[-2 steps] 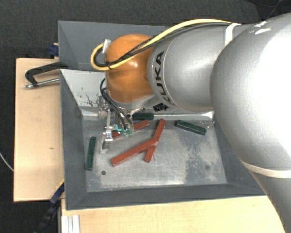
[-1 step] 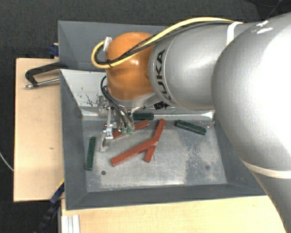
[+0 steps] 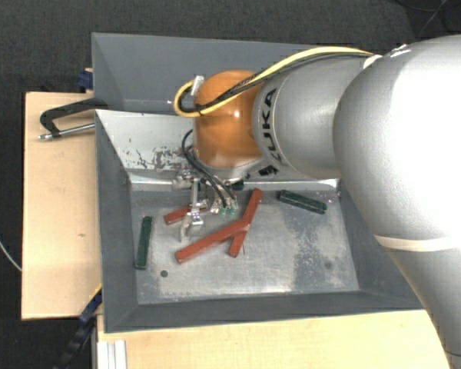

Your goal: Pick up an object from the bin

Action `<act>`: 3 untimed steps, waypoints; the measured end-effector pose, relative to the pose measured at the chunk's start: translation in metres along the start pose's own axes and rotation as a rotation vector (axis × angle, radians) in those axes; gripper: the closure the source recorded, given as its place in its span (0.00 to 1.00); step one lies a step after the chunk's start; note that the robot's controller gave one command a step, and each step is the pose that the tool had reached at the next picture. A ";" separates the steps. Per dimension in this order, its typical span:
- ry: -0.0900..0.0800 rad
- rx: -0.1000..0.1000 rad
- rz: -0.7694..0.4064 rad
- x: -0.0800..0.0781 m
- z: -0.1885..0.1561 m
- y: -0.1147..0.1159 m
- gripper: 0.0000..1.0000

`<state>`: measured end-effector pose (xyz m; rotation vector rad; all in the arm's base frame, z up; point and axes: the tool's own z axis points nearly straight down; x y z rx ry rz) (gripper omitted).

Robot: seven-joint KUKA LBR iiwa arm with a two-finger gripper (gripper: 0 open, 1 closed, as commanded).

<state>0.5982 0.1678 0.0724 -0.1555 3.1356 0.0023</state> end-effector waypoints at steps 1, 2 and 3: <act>-0.001 -0.001 -0.001 0.002 -0.008 0.006 0.00; -0.001 -0.002 0.000 -0.001 -0.002 0.002 0.00; -0.003 -0.002 -0.001 0.001 -0.009 0.008 0.00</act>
Offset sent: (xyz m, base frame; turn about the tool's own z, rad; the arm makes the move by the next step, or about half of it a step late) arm 0.0000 0.0000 0.0000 0.0000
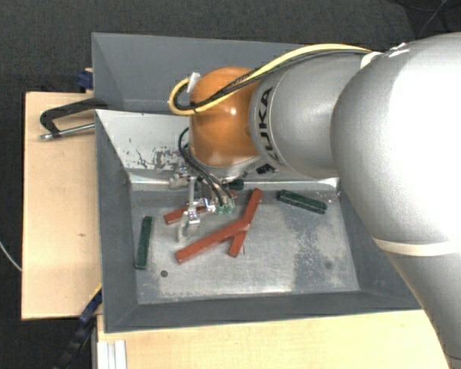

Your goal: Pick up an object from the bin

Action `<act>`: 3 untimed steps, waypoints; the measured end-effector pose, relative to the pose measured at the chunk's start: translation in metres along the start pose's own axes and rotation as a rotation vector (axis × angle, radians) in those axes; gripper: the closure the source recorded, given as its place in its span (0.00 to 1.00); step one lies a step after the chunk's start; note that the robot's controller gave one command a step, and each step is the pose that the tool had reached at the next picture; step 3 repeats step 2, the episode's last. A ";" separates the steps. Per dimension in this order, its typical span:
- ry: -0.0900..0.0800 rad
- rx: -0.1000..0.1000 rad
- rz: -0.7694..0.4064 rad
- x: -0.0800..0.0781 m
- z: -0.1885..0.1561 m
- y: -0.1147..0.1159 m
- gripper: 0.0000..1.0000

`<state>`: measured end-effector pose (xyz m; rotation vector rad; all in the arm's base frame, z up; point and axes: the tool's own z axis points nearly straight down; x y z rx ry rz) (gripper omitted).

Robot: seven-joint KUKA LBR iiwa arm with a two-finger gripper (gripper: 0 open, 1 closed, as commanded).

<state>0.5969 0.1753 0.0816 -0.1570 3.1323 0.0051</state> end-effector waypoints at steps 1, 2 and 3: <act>0.003 0.000 0.001 -0.004 0.003 -0.004 1.00; 0.003 0.000 0.001 -0.004 0.003 -0.004 1.00; 0.003 0.000 0.001 -0.004 0.003 -0.004 1.00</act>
Offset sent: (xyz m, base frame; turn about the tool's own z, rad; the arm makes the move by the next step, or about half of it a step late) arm 0.0000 0.0000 0.0000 0.0000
